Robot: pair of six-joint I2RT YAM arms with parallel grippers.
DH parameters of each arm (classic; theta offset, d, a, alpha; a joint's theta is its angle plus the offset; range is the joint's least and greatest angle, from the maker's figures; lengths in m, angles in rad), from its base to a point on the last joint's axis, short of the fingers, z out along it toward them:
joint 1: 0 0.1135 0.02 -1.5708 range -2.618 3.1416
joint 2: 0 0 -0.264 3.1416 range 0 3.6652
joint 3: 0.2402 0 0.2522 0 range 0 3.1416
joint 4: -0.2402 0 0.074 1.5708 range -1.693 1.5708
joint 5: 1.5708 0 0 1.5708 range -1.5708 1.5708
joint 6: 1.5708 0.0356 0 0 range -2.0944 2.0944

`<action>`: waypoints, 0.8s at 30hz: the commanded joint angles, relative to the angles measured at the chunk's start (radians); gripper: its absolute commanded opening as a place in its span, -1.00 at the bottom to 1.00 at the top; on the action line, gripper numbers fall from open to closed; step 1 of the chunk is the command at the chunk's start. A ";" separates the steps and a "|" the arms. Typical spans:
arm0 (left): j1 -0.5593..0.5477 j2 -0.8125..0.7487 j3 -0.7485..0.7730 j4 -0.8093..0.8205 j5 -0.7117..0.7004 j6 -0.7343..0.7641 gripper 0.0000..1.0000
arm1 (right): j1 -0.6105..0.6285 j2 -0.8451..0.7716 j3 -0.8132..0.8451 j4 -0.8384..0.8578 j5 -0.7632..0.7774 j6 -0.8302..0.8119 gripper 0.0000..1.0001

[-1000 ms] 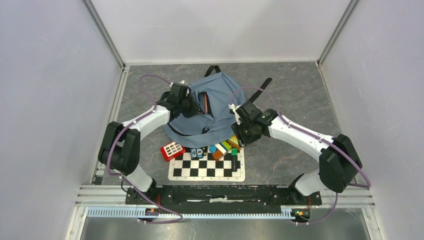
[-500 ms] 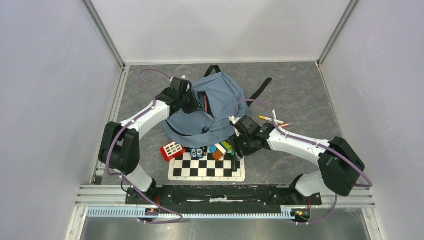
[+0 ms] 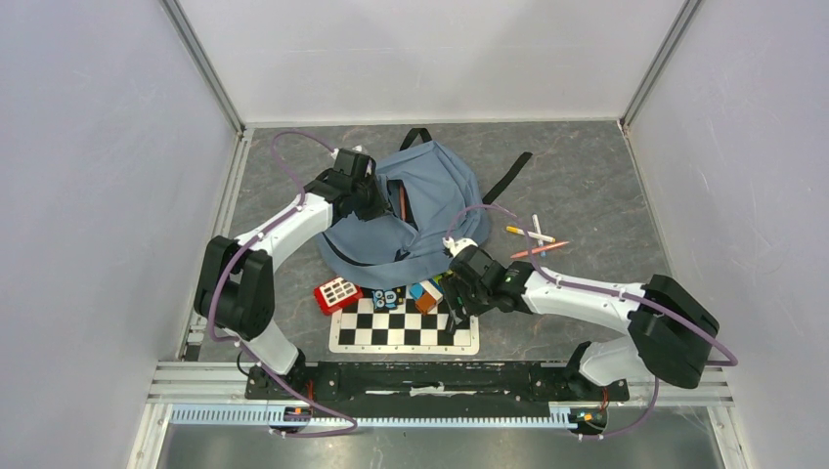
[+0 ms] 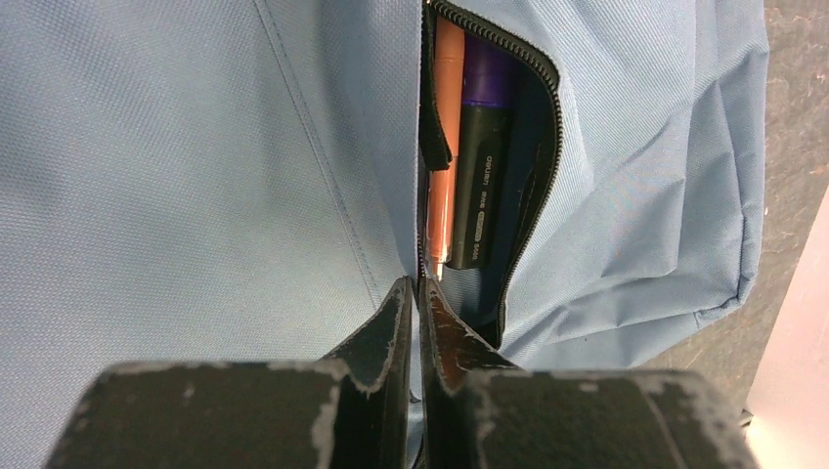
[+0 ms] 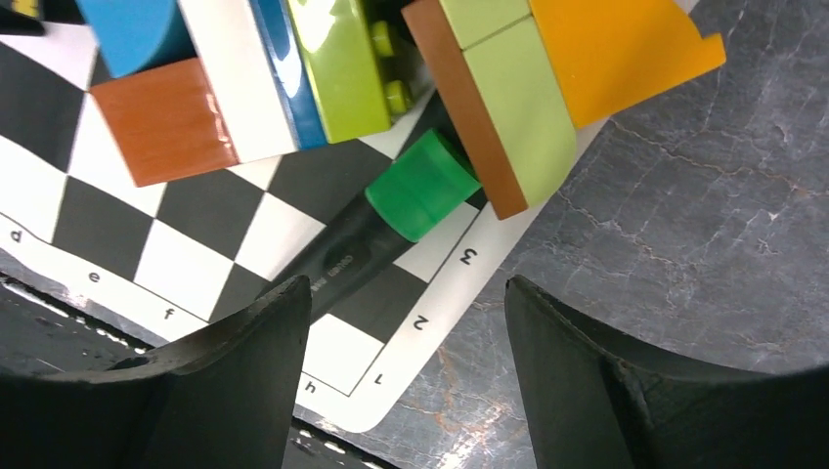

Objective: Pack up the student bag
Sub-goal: Pick up the stationery from the center of the board.

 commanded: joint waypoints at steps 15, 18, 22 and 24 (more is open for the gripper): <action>-0.009 -0.116 -0.045 -0.006 -0.040 0.063 -0.79 | 0.106 0.111 0.045 -0.021 0.256 0.101 0.44; -0.008 -0.139 -0.064 -0.002 -0.043 0.074 -0.78 | 0.105 0.046 -0.004 -0.005 0.264 0.123 0.34; -0.009 -0.157 -0.089 0.006 -0.042 0.082 -0.78 | 0.104 0.028 -0.021 0.005 0.272 0.127 0.15; -0.009 -0.160 -0.098 0.014 -0.034 0.082 -0.78 | 0.105 0.043 -0.018 -0.002 0.273 0.126 0.05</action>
